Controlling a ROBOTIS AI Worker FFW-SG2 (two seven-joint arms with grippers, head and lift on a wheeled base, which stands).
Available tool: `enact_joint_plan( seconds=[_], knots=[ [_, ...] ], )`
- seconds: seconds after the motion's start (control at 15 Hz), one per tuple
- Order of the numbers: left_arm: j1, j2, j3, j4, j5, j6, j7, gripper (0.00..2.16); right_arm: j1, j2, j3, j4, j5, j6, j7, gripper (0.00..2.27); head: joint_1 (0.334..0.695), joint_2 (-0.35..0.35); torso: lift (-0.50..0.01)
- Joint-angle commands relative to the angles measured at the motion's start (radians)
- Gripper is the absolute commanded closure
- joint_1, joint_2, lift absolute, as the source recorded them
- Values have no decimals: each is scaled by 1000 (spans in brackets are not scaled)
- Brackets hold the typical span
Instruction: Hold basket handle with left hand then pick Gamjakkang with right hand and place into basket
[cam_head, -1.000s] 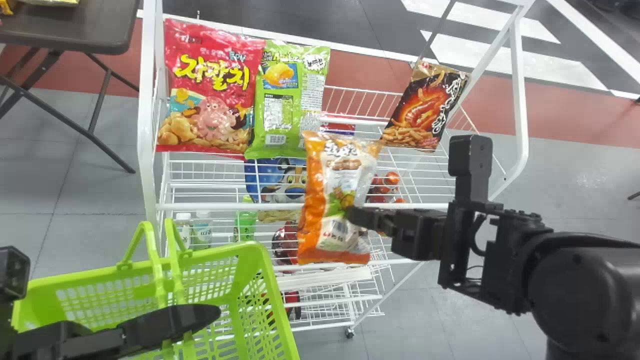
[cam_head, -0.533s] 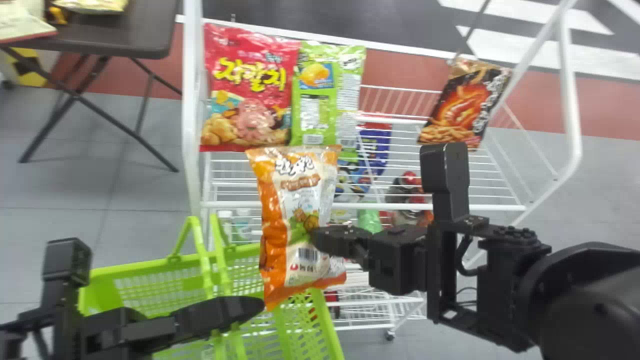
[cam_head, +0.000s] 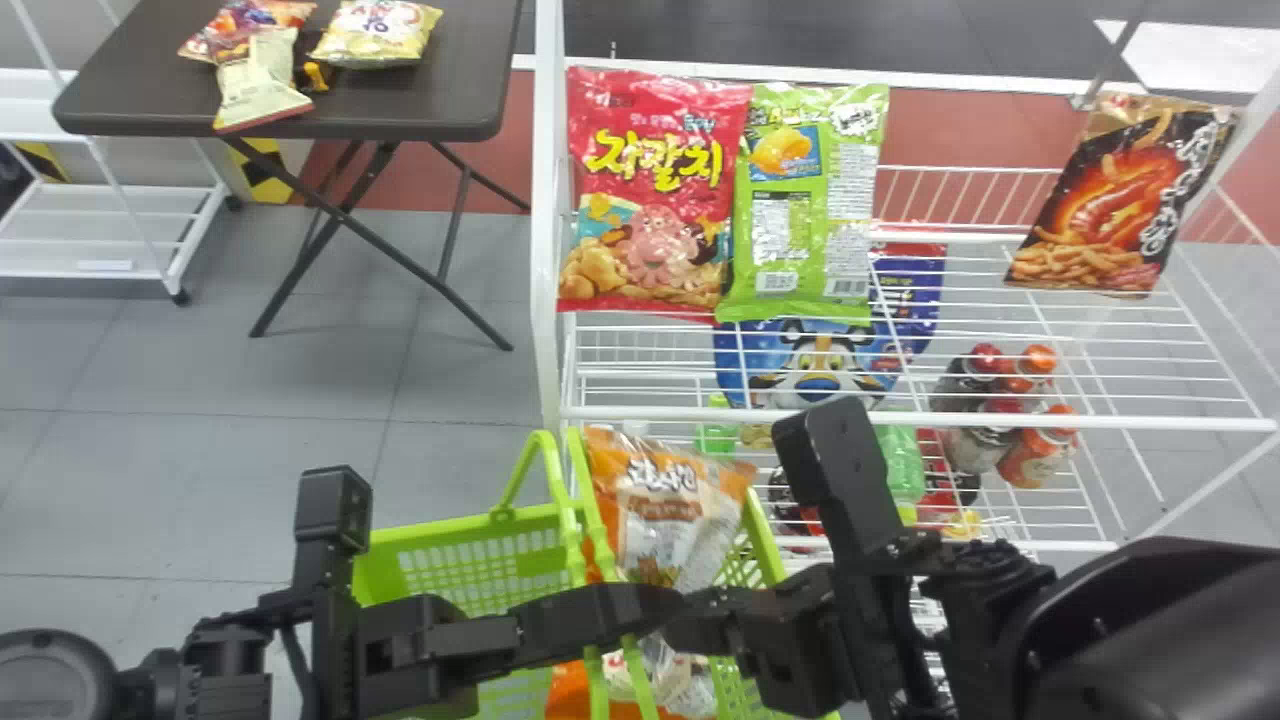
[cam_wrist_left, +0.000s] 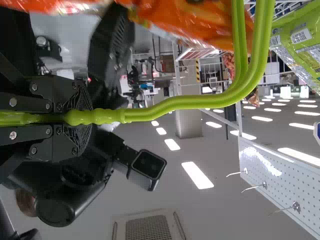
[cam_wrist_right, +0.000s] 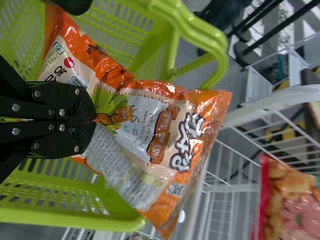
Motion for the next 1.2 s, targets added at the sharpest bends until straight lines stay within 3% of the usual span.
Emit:
enact_joint_plan(
  seconds=[0.0,0.07,0.27,0.53,0.73,1.13],
  knots=[
    [0,1,1,0,3,1,-2,2145,16,-10,18,18,39,5,28,262,695,-11,-17],
    [-2,1,0,2,3,-2,-2,2145,19,-10,0,3,39,5,28,-2,695,-8,-17],
    [3,-1,1,2,3,1,-5,2145,55,-6,-110,-43,12,5,25,49,695,-31,-17],
    [4,-1,1,3,3,1,-9,2145,94,13,-345,-20,-144,-282,5,76,695,-117,-17],
    [4,-2,-3,5,2,1,-9,2145,125,36,-471,44,-201,-564,-16,83,695,-189,-17],
    [3,-2,-8,22,2,1,-13,2145,206,83,-558,253,-161,-1150,-19,83,695,-339,-17]
  ],
)
